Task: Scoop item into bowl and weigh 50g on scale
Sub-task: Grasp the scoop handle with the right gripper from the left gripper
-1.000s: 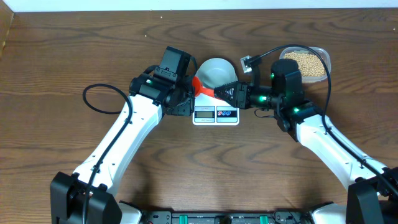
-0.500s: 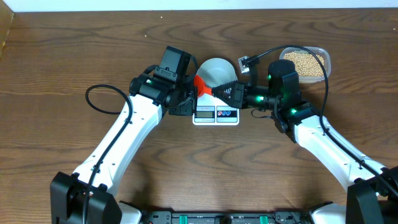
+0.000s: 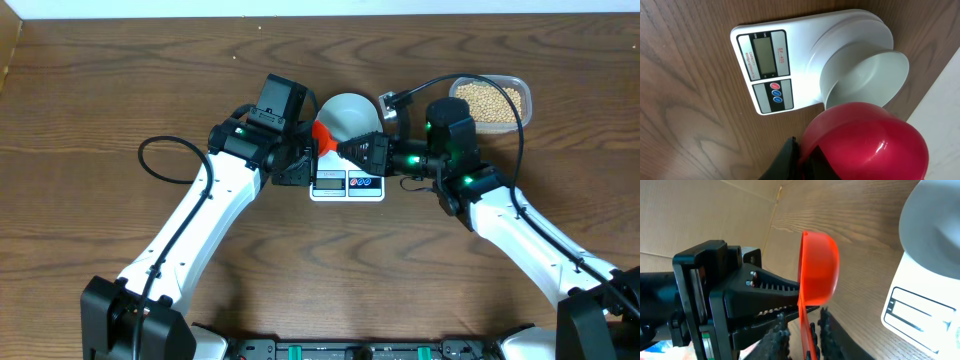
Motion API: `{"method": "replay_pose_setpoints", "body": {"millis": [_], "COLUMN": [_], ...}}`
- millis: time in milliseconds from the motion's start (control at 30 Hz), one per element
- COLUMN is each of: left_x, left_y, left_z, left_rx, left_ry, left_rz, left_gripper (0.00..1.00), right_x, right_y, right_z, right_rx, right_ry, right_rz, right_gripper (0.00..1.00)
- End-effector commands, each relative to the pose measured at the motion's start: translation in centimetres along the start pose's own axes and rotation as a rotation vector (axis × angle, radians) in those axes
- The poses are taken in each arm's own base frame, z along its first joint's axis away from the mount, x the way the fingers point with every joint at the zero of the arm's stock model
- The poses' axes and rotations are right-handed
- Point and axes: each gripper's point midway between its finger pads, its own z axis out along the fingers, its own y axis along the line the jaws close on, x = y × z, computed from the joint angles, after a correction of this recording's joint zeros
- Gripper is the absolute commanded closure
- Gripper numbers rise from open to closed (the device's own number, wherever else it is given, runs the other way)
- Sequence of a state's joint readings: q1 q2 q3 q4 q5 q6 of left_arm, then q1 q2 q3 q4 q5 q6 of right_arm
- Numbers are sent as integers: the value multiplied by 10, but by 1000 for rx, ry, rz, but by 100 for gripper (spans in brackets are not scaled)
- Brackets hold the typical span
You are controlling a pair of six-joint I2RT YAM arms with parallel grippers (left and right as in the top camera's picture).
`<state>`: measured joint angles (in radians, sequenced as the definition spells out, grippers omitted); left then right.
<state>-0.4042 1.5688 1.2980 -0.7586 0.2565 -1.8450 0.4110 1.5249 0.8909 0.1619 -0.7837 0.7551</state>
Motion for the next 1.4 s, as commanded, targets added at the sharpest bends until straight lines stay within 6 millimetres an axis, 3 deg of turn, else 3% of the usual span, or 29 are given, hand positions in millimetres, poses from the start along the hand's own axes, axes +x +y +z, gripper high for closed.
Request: {"method": "replay_pose_setpoints", "body": {"millis": [0,167,367,433,567,633,800,900,1167,1367], "left_x": [2,2,2,2,2,2,2,5,18,2], "left_y": [-4,-4,-4,-4,-4,-4,-5,-14,-53,-69], "left_z": [-3,-3,-3,-3,-3,-3,-3,-3,-16,-31], "left_rx": [10,9,10,10,10,10,13,49,233,295], "left_ry": [2,2,2,2,2,2,2,11,10,-68], "left_rz": [-8,-9,-8,-8,-8,-8,17,131,578,879], "left_gripper": [93,93,91,75,54,48,48,48,48,48], "right_x": [-7,-8,-8,-9,-9,-10,-9,-8,-17,-36], "right_y": [8,7,7,6,5,4,-10,-21,-27,-25], "right_z": [2,2,2,2,2,2,1,0,-6,-29], "right_rx": [-5,0,2,6,8,18,83,135,150,154], "right_ry": [-17,-23,-24,-28,-29,-35,-46,-55,-77,-131], "right_rz": [-9,-6,-5,-5,-5,-3,31,47,-34,-110], "right_gripper": [84,99,99,99,99,99,99,99,99,99]}}
